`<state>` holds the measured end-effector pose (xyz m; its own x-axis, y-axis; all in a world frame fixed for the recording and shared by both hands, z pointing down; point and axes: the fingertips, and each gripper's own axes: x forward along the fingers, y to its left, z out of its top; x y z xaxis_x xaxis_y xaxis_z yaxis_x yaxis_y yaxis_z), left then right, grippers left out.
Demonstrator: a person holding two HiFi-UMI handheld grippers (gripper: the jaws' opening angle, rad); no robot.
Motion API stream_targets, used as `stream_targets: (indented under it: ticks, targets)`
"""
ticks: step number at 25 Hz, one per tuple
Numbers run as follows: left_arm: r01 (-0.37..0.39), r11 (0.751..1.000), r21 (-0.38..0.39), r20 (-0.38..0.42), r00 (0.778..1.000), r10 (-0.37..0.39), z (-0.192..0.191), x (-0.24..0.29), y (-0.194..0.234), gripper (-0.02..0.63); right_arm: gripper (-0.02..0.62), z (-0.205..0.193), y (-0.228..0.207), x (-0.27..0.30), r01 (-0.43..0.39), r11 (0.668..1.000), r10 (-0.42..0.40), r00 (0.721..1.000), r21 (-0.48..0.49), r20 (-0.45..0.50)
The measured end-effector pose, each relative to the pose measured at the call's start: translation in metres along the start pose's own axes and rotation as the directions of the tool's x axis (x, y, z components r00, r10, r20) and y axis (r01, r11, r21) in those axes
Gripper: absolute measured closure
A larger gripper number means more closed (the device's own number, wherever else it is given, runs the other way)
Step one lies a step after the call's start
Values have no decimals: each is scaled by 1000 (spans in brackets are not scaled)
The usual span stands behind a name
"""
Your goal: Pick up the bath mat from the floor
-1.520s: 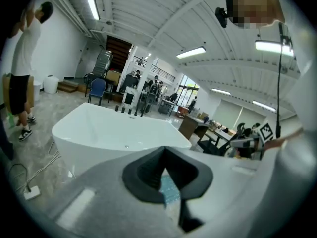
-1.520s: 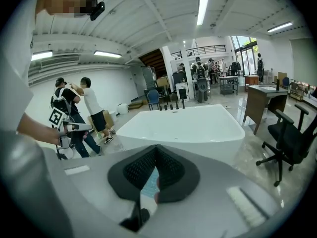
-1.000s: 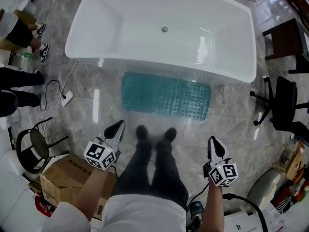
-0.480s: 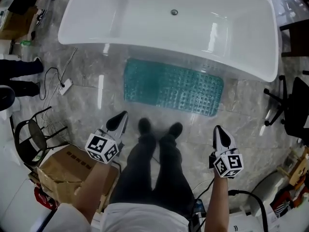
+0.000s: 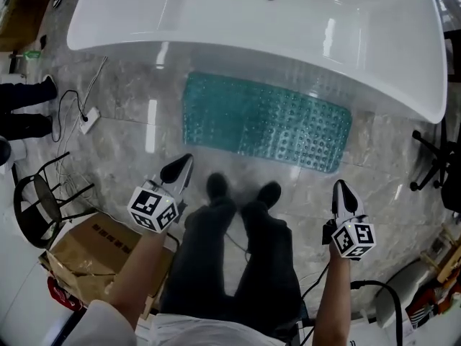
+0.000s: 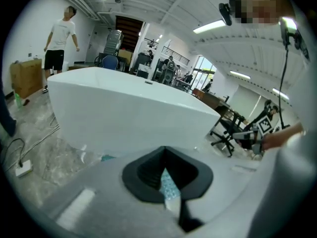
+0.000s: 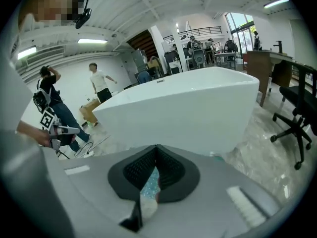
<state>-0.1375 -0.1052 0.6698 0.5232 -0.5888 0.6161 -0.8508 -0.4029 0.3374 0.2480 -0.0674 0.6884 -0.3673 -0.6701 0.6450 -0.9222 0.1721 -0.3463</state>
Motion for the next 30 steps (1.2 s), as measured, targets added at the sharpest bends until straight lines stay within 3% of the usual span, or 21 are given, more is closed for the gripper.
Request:
stream_targets:
  ticks: [4,8,12,15,21,26,30]
  targets:
    - [-3,999,44,-27,1000,4,-37,34,28,603,591,-34,-24,33,-1,1000,1,1000,13,4]
    - [-30,999,32,-41,999,32,-63,68,72,603,575,-58,-50,65,-20,998,19,1000,63,13]
    - [-53,998,40,-52,997,55,-85,103,107,603,569,-81,-77,98,-9,999,10,1000,33,-8]
    - [-40,999,24,-44,998,41,-100,128,125,603,571,-99,-101,121,6,999,-6,1000,35,2]
    - [15,1000,17,-62,998,-14,-152,187,174,603,561,-139,-157,175,36,990,-45,997,136,64]
    - [-14,999,40,-64,998,16,-201,230,216,601,557,-185,-194,211,71,990,-79,995,124,61]
    - [-31,998,61,-82,996,36,-237,256,244,561,557,-218,-215,229,100,987,-108,992,126,62]
